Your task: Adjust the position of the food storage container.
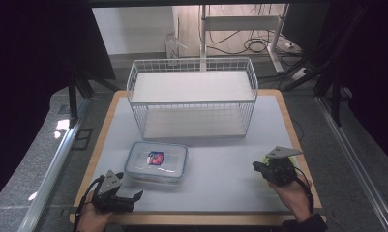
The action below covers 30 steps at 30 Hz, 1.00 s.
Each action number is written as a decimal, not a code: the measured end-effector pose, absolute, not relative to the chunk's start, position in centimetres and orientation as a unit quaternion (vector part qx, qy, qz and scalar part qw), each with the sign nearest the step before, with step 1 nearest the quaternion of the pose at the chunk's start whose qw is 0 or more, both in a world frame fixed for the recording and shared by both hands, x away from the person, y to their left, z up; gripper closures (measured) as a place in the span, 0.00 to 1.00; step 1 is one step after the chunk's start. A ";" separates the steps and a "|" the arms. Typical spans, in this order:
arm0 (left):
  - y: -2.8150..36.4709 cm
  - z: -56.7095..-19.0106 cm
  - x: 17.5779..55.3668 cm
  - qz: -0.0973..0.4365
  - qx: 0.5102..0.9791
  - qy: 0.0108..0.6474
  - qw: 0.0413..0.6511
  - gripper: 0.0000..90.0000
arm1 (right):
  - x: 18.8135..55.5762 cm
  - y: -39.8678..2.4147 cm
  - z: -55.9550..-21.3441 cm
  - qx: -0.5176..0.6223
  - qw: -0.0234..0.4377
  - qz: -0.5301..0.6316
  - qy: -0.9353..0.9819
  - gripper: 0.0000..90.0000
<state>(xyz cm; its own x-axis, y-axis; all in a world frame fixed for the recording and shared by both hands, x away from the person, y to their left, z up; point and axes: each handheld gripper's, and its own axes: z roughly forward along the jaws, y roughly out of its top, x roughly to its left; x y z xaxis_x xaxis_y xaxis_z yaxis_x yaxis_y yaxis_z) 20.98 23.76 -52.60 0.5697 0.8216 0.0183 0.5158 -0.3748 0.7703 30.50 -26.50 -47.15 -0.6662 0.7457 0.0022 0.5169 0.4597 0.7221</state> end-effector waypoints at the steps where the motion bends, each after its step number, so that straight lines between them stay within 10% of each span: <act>1: 23.9 -52.5 21.0 0.204 0.805 0.419 0.367 0.05 | 30.4 -26.4 -47.1 0.374 0.159 0.361 0.839 0.96; 8: 25.5 -51.8 21.1 0.207 0.791 0.442 0.369 0.15 | 30.1 -25.6 -46.8 0.372 0.153 0.379 0.833 0.97; 21: 29.3 -52.2 24.4 0.194 0.774 0.480 0.363 0.91 | 29.8 -23.7 -46.9 0.356 0.145 0.395 0.835 0.98; 30: 29.1 -52.9 28.3 0.192 0.778 0.478 0.359 0.97 | 29.8 -21.6 -47.7 0.341 0.133 0.396 0.842 0.99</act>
